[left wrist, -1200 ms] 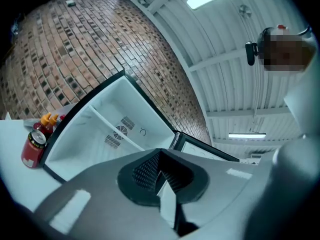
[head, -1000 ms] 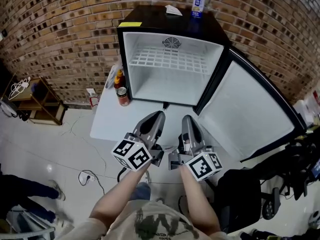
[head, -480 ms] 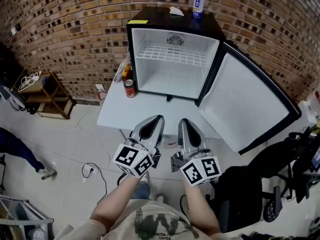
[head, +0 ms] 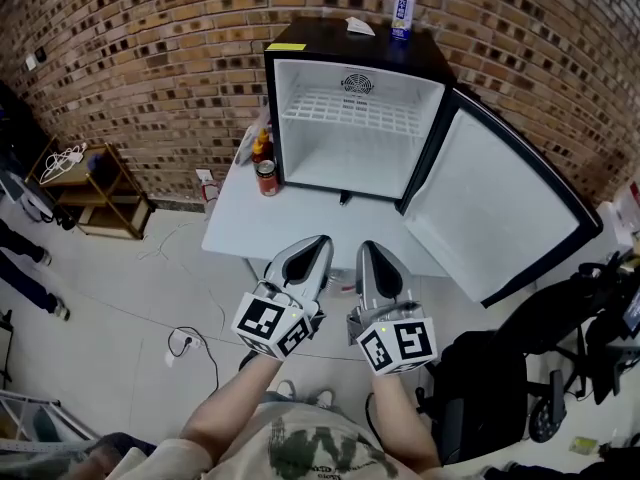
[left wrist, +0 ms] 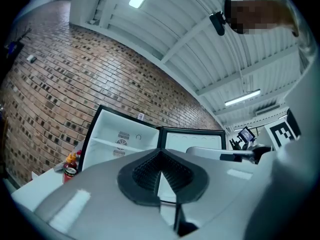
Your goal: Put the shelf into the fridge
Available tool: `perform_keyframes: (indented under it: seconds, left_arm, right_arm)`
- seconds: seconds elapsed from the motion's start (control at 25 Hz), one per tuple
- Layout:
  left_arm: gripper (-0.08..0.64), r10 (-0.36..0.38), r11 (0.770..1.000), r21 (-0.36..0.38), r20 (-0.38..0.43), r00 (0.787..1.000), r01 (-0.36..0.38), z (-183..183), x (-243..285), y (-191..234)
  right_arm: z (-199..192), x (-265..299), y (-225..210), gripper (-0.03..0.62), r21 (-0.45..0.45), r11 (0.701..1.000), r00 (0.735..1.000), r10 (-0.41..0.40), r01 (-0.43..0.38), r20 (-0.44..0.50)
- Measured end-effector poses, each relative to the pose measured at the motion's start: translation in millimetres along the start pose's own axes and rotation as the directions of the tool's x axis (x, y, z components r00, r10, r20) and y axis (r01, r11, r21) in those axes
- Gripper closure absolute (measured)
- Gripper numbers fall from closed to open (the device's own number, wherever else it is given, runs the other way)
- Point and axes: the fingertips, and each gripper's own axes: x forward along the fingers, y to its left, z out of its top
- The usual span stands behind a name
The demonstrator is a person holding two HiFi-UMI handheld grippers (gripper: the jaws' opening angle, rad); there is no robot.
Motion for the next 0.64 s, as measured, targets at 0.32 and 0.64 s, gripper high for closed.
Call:
perform_keyframes:
  seconds: [0.32,0.64]
  left_arm:
    - [0.56,-0.019,1.0,-0.007,-0.004,1.0,0.019,3,-9,11]
    - [0.56,-0.045,0.999,-0.021,-0.001,0.999,0.045,5,-15,10]
  right_arm:
    - [-8,3,14,0.592,-0.047,0.999,1.0,-0.019,0.018,-0.017]
    - [-8,0,23,0.592,-0.066,0.997,0.999,-0.034,0.033,-0.017]
